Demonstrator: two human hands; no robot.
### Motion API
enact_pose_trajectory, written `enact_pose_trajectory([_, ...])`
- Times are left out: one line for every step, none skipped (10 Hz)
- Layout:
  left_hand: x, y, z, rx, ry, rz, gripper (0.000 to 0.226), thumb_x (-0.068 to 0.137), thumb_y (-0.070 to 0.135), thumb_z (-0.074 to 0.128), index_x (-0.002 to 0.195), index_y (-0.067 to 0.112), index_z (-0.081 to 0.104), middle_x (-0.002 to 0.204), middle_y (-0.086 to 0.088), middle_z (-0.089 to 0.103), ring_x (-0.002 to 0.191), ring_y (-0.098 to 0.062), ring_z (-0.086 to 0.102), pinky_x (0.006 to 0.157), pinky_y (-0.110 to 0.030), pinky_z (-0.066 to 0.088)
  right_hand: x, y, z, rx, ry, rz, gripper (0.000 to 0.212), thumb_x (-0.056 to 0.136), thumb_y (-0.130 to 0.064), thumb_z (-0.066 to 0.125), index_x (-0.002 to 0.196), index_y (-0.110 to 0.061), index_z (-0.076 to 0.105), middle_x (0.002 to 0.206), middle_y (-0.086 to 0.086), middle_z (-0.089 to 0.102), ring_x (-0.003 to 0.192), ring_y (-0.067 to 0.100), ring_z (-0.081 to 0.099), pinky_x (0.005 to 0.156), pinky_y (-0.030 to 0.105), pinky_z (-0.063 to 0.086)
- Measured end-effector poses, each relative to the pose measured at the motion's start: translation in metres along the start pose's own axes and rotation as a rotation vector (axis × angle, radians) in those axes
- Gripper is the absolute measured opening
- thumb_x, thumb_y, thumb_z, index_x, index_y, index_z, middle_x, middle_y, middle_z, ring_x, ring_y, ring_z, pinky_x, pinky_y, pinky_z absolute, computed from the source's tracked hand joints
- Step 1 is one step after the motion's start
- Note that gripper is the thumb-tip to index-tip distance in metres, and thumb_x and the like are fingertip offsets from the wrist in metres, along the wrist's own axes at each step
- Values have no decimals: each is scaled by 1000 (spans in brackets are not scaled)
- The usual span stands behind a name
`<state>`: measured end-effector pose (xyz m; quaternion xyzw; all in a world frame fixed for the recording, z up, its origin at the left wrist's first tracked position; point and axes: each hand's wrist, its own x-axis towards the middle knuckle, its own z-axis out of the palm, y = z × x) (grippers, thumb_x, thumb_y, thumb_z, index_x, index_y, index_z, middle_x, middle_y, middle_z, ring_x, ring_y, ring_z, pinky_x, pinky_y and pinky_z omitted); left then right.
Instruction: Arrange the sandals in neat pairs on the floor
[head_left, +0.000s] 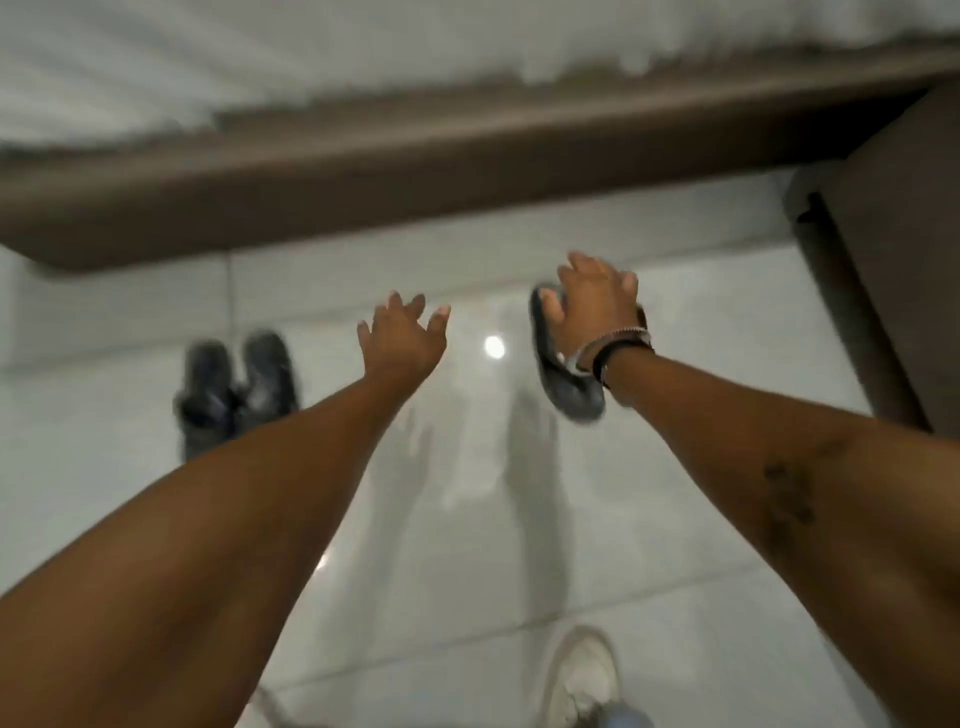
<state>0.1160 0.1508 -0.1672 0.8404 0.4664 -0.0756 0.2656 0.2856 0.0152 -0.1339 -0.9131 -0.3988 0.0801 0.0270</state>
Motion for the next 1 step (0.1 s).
enact_pose_trajectory([-8, 44, -212, 29, 348, 165, 58, 99, 53, 40, 147, 20, 44, 160, -12, 28, 148, -28, 21, 120, -50, 12, 34, -60, -182, 142, 263, -171, 48, 91, -41, 48, 129, -12, 51, 152, 8, 37, 136, 23, 37, 107, 47, 27])
